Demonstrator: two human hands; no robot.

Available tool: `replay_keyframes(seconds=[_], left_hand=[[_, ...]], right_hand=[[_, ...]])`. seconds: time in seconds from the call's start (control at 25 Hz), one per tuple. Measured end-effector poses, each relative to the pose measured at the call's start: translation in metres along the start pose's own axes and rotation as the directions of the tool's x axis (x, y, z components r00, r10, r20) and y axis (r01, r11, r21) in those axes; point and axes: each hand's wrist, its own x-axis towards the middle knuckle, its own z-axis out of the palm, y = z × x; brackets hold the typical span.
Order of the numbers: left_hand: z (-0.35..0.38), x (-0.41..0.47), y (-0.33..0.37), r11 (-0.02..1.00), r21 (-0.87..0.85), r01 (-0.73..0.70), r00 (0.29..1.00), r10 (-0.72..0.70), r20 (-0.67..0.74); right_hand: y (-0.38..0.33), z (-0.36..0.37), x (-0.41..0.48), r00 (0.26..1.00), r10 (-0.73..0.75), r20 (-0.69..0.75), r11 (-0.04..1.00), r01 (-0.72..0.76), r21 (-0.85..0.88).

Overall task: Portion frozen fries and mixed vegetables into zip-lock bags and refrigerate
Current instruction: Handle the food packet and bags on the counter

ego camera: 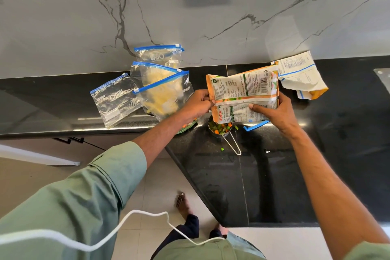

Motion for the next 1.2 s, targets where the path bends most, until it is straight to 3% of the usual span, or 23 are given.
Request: replay_keyframes(seconds=[0.32, 0.76, 1.2], left_hand=[[-0.006, 0.012, 0.032, 0.995, 0.062, -0.079, 0.996, 0.081, -0.034], [-0.01, -0.012, -0.004, 0.997, 0.07, 0.021, 0.999, -0.025, 0.048], [-0.011, -0.013, 0.002, 0.993, 0.118, 0.008, 0.999, -0.012, 0.031]], right_hand=[[-0.009, -0.001, 0.003, 0.994, 0.067, -0.088, 0.974, -0.045, 0.224], [-0.006, 0.008, -0.008, 0.994, -0.11, 0.006, 0.993, 0.11, -0.053], [-0.012, 0.009, 0.0, 0.989, -0.148, -0.008, 0.984, 0.147, -0.1]])
